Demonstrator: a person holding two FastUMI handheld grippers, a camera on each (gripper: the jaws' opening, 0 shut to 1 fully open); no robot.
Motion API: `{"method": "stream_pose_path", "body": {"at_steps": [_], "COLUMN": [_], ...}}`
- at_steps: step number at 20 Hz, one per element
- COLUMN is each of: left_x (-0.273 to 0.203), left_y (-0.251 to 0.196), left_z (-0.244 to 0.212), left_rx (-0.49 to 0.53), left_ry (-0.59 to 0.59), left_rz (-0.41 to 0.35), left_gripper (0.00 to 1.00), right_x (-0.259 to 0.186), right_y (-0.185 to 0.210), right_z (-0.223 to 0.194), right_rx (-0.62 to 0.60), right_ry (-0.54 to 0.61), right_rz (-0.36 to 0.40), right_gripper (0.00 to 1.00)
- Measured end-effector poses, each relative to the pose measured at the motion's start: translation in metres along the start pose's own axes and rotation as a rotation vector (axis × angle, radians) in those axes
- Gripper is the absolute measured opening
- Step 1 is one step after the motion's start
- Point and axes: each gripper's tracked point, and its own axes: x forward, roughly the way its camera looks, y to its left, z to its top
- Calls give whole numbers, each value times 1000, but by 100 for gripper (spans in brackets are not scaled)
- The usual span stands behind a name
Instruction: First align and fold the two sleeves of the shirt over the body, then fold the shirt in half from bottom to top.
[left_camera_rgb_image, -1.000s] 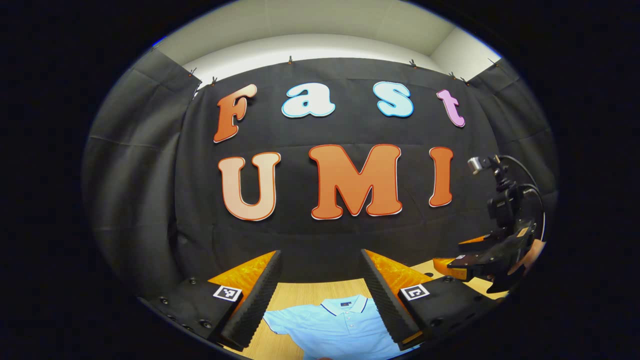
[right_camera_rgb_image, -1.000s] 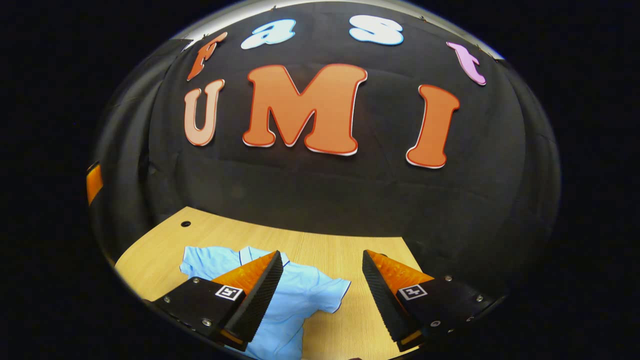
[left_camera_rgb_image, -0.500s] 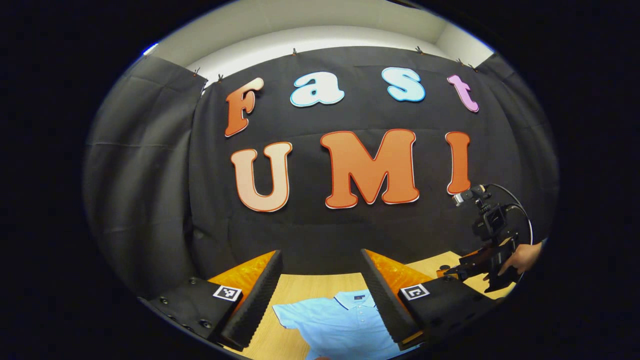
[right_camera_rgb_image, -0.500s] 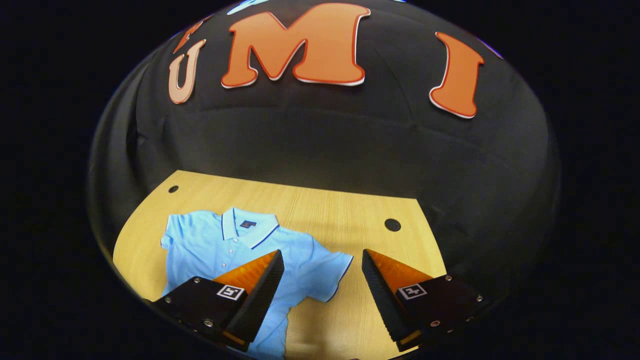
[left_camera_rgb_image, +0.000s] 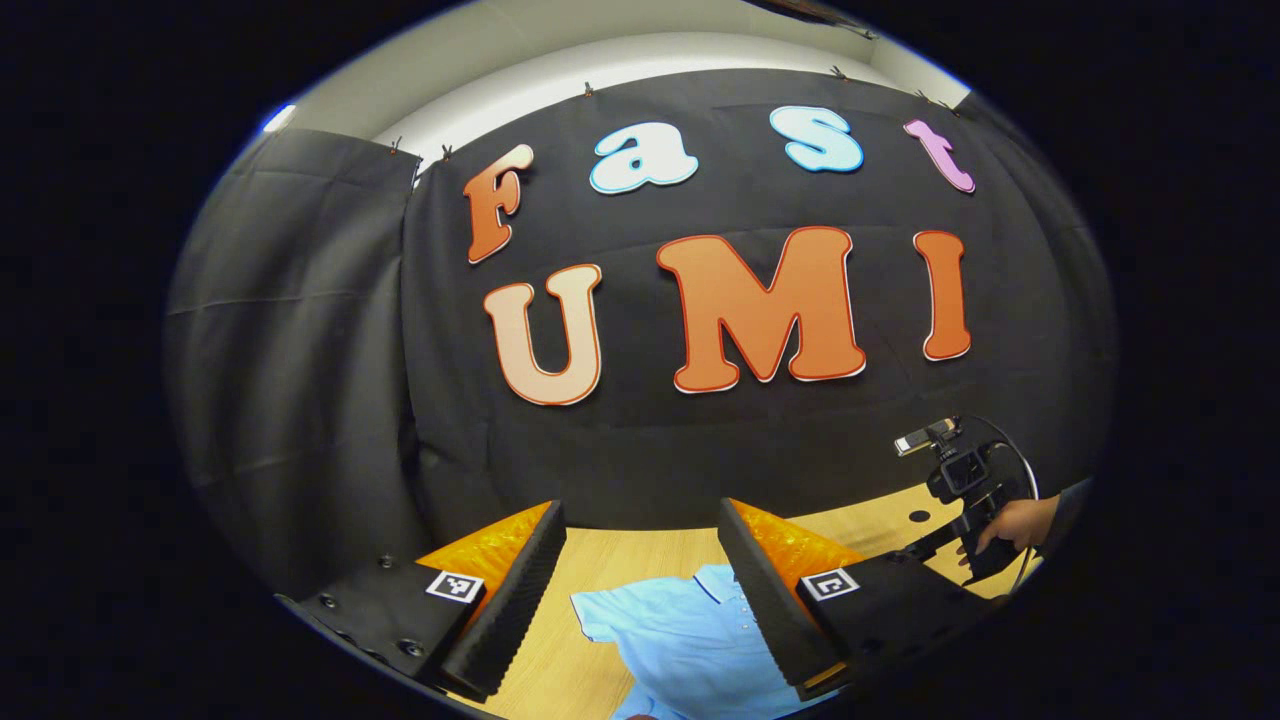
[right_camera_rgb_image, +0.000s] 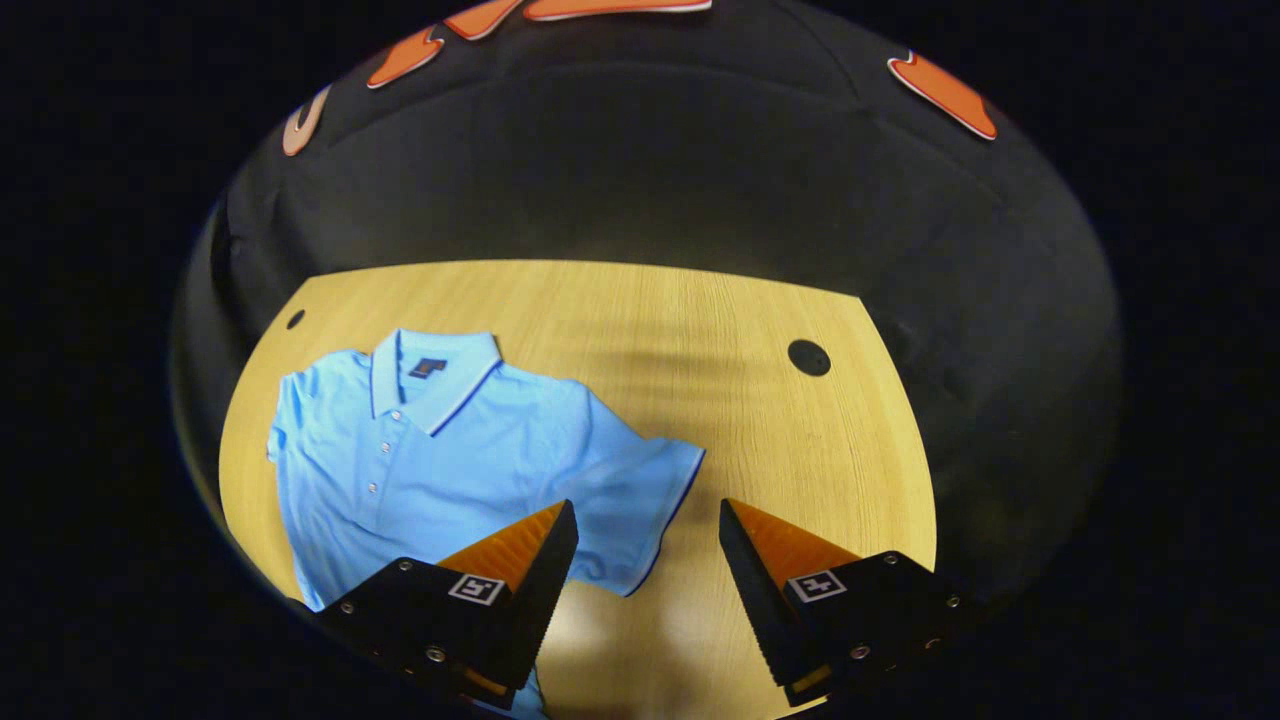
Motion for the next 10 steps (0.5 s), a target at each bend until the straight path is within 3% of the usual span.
{"method": "stream_pose_path", "body": {"at_steps": [4, 10], "left_x": [-3, -3], "left_y": [2, -9], "left_z": [-3, -5], "left_rx": [15, 31], "left_ry": [24, 40], "left_rz": [34, 35], "left_gripper": [100, 99], "right_x": [31, 54], "right_y": [5, 1], "right_z": [-18, -31], "right_rx": [24, 32], "right_ry": [107, 171], "right_rz": [28, 7], "right_gripper": [81, 71]}}
